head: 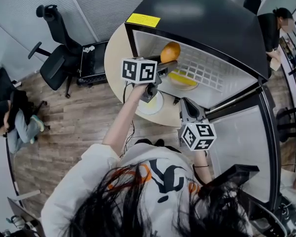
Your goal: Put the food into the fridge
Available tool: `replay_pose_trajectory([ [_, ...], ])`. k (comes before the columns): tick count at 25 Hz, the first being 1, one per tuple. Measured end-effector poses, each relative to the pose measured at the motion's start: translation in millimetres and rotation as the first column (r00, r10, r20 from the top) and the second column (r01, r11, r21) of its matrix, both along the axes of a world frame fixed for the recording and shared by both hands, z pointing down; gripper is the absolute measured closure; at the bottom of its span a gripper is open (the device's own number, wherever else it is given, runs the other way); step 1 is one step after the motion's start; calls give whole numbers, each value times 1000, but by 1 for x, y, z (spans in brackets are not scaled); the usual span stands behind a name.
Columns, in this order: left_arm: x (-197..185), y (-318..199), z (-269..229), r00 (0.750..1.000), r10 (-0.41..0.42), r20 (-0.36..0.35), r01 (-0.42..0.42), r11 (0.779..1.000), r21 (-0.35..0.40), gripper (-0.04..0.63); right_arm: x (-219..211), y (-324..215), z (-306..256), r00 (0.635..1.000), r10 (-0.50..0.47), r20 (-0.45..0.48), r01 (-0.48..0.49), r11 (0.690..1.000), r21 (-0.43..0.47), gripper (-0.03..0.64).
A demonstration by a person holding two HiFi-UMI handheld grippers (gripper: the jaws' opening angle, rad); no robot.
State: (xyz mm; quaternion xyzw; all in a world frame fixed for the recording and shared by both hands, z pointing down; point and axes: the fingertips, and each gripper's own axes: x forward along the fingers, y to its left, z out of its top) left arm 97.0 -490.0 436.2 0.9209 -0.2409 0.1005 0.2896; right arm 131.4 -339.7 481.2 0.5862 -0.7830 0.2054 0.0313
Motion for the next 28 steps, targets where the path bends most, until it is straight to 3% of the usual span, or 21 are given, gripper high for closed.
replay_pose_trajectory([
  [6,12,-22,3,999,-35,-5,35,998,-51,307,4,2,3,1000,15,-1,-15,1000,-3,584],
  [11,16,-37,6,993,-118,4,118,993,-27,305,10,2,4,999,40,3,-40,999,-2,584],
  [16,21,-39,20,989,-128,79,130,991,-20,305,11,4,4,999,46,5,-46,999,-5,584],
  [22,27,-46,24,974,-181,138,174,983,63,302,14,8,8,999,51,10,-51,999,-11,584],
  [28,29,-43,24,968,-182,173,166,981,103,285,19,11,11,998,56,13,-55,998,-18,584],
])
